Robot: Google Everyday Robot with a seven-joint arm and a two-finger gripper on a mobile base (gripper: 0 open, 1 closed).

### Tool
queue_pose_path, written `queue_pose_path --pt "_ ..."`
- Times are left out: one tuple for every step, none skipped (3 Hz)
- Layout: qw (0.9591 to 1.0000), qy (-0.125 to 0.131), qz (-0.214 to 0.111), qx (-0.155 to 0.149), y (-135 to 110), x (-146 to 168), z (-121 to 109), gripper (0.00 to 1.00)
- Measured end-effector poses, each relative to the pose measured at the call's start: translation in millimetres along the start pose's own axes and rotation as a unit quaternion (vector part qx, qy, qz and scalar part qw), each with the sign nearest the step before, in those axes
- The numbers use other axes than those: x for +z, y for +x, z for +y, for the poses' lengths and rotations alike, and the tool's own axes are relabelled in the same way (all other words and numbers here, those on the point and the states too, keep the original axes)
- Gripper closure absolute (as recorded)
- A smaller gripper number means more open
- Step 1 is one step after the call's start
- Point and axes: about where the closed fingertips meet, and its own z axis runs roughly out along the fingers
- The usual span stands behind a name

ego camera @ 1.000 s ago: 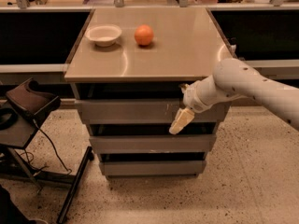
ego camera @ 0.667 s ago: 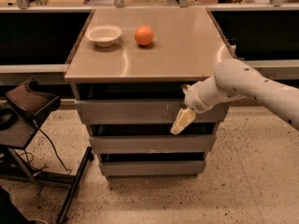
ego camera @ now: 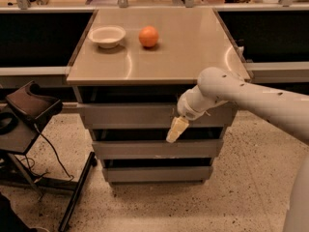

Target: Open top drawer

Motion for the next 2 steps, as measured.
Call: queue_pose_path --pt "1.0 0.0 0.0 0.0 0.0 0.1 0.0 0.0" --pt "1.0 0.0 0.0 0.0 0.0 0.1 0.1 0.19"
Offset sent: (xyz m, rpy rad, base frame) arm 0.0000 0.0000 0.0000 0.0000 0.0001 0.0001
